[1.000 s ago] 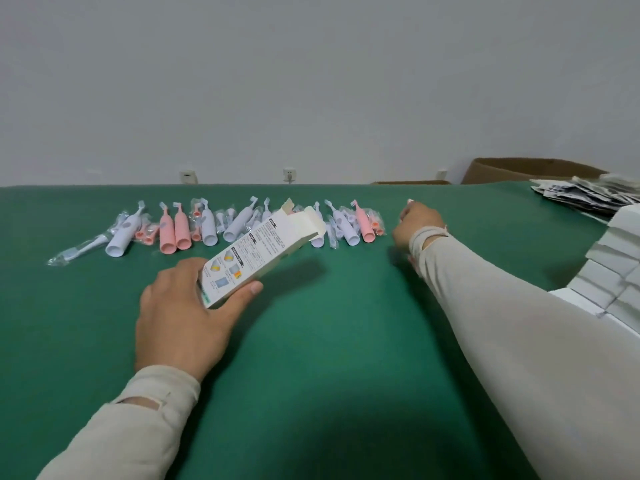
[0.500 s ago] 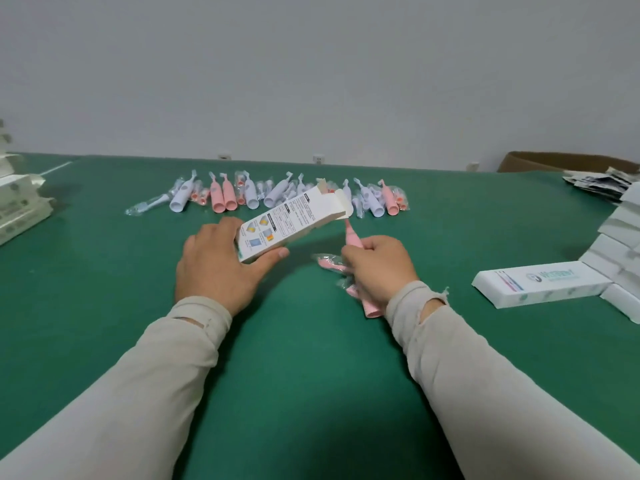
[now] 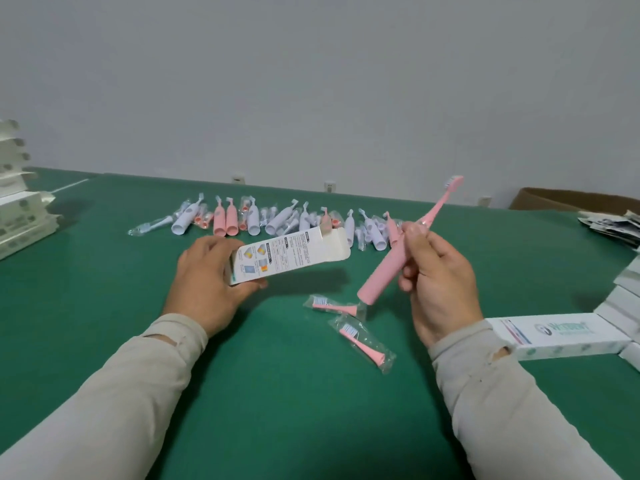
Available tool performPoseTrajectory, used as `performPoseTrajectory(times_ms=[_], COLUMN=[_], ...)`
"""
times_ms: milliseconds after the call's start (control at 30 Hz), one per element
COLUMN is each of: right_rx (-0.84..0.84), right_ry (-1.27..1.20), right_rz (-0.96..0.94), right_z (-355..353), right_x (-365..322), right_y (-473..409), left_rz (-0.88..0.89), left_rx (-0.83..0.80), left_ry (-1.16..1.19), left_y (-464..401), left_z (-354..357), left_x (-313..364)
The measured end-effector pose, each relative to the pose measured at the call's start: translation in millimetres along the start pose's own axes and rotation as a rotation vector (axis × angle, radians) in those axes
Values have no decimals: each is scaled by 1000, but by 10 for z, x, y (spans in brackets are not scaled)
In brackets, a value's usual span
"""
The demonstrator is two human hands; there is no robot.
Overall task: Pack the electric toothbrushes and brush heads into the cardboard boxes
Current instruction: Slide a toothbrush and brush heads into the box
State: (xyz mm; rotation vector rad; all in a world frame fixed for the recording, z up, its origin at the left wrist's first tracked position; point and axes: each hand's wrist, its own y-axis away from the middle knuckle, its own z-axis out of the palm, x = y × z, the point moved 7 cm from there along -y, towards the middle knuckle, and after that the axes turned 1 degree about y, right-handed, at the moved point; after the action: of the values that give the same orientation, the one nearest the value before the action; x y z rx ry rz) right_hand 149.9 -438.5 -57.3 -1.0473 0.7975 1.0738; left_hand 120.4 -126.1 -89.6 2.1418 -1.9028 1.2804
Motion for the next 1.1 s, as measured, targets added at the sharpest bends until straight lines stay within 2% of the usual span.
performPoseTrajectory(times_ms=[133, 300, 467, 567, 633, 700, 767, 867, 1100], right_rx=[110, 175, 112, -6, -153, -274, -194, -3, -128], right_ry=[22, -60, -24, 48, 227, 530, 665, 496, 580], right_rz=[-120, -123, -83, -24, 16, 51, 58, 29, -165], right_z=[-8, 21, 49, 98, 168, 222, 158, 18, 190], right_x=[-135, -147, -80, 14, 105, 235, 296, 203, 98], right_y=[32, 82, 72, 53, 59, 86, 48, -3, 85], left_rz=[9, 22, 79, 107, 119, 117, 112, 103, 94], left_rx=[-19, -18, -11, -19, -39, -47, -43, -29, -34], left_ry=[-5, 7, 39, 46, 49, 48, 42, 49, 50], left_y=[30, 47, 68, 74, 75, 73, 68, 66, 68], left_z=[5, -16, -38, -35, -20, -12, -13, -27, -14], left_x=[24, 53, 132, 160, 171, 169, 159, 138, 137])
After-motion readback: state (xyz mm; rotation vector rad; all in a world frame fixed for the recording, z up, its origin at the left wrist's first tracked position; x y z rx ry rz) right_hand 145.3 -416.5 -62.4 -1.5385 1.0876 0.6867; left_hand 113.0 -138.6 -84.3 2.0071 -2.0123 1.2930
